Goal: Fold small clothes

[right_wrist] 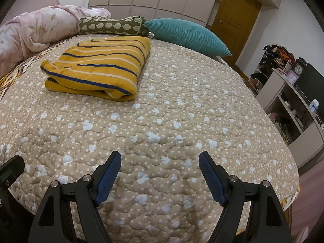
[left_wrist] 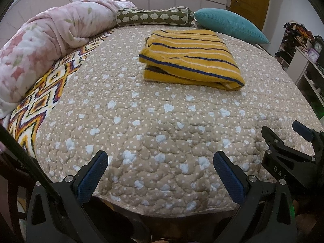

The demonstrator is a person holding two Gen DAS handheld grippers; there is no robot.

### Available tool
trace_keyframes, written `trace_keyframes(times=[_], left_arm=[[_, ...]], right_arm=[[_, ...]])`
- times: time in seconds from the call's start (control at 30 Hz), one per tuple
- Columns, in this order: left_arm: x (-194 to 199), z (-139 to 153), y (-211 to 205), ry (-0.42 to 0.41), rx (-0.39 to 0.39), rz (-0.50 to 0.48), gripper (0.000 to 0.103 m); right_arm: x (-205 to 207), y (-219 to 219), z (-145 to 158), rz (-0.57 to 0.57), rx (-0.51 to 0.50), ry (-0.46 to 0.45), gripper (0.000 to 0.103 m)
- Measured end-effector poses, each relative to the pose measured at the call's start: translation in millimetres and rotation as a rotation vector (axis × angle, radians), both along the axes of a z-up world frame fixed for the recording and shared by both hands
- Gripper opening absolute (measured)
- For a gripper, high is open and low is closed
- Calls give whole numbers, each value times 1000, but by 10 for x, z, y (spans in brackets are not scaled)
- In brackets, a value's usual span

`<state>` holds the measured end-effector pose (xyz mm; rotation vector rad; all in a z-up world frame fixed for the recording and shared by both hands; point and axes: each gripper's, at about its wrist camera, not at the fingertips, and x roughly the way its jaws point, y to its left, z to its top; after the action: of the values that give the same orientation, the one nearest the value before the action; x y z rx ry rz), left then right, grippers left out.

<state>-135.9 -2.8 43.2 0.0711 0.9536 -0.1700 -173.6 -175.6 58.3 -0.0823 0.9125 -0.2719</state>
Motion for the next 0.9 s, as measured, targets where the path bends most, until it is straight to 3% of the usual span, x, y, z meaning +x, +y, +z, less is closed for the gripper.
trace_keyframes(times=[0.9], left_arm=[[-30,57,-9,-23,-24,-7,103]], right_arm=[[-25,76,82,6,-38,-36,83]])
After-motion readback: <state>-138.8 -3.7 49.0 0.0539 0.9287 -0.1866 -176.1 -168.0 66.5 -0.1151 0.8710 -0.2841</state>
